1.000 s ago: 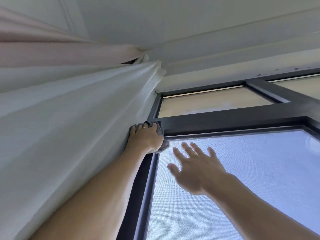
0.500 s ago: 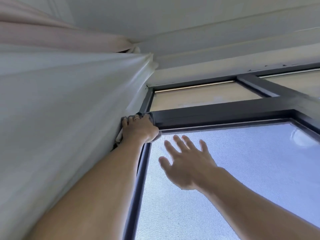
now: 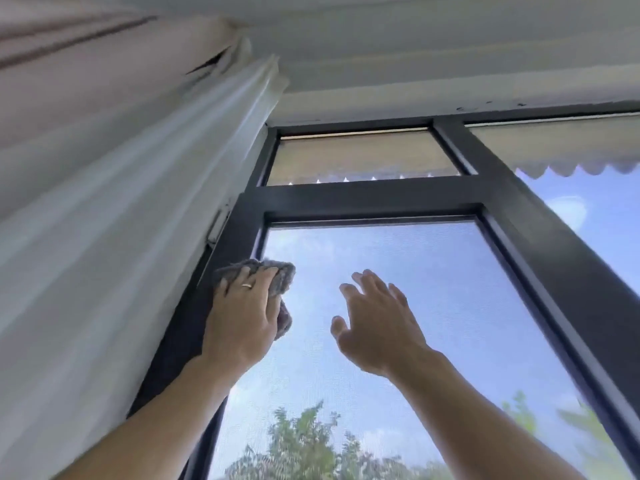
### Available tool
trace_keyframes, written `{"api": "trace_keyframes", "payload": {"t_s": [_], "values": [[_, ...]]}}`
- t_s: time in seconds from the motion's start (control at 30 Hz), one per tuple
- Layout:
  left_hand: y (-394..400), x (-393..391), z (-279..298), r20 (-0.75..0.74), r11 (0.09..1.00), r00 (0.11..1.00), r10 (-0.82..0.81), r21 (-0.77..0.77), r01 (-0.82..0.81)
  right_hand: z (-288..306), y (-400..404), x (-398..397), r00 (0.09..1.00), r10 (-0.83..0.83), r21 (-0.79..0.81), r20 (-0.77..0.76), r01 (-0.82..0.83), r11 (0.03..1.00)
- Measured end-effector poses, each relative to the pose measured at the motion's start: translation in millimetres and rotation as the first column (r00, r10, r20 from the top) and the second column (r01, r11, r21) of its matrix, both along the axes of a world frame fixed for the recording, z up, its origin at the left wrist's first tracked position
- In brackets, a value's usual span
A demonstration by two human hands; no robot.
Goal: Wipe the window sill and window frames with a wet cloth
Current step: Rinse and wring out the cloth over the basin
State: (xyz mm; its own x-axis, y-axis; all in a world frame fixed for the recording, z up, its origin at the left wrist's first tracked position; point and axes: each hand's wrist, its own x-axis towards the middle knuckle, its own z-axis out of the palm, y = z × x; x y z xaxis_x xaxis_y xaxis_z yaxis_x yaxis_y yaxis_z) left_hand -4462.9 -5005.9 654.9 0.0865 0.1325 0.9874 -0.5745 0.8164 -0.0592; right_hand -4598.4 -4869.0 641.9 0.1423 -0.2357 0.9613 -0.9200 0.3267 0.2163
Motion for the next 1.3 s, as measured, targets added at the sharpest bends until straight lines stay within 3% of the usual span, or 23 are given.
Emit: {"api": "trace_keyframes", "payload": {"t_s": [0.17,0.33,0.53,0.63,0.7,0.77,0.87,0.93,1.03,1.13,1.2,1.3], "values": [[83,-58,-51,0.123,0.931,0.923,-0.364,0.057,0.36,-72,72,-40,0.998,-0.03,-0.057,0.056,0.033,0.998],[198,-126,-97,0.14,0.775,0.764,-0.63,0.176,0.606,-125,186,-83,0.966,0.126,-0.067,0.225,-0.114,0.991],[376,-210,-180,0.113,0.381,0.381,-0.918,0.521,0.764,-206,356,-131,0.853,0.262,-0.153,0.452,-0.215,0.965],[463,-257,-237,0.006,0.176,0.231,-0.973,0.67,0.721,-262,452,-153,0.647,0.288,-0.176,0.706,-0.233,0.956],[517,-284,-275,-0.025,0.113,0.186,-0.982,0.712,0.693,-299,513,-169,0.454,0.291,-0.223,0.842,-0.198,0.955],[565,-306,-307,-0.005,0.099,0.156,-0.988,0.754,0.649,-335,566,-181,0.328,0.262,-0.218,0.908,-0.164,0.962],[634,-336,-352,0.027,0.037,0.026,-0.999,0.84,0.542,-383,640,-198,0.293,0.142,-0.157,0.946,0.028,0.987],[678,-353,-386,0.041,-0.012,-0.109,-0.993,0.894,0.448,-414,689,-205,0.266,0.082,-0.132,0.96,0.177,0.975],[732,-371,-431,0.039,-0.069,-0.397,-0.917,0.965,0.254,-453,751,-206,0.199,-0.029,-0.043,0.98,0.346,0.937],[784,-383,-469,0.033,-0.02,-0.657,-0.753,0.997,0.073,-483,806,-195,0.12,-0.062,0.0,0.991,0.458,0.889],[820,-392,-492,0.02,0.015,-0.733,-0.68,1.0,0.014,-496,843,-190,0.085,-0.061,0.009,0.995,0.514,0.858],[874,-400,-525,0.133,0.095,-0.748,-0.65,0.991,0.094,-517,896,-191,0.057,-0.083,0.033,0.995,0.59,0.807]]}}
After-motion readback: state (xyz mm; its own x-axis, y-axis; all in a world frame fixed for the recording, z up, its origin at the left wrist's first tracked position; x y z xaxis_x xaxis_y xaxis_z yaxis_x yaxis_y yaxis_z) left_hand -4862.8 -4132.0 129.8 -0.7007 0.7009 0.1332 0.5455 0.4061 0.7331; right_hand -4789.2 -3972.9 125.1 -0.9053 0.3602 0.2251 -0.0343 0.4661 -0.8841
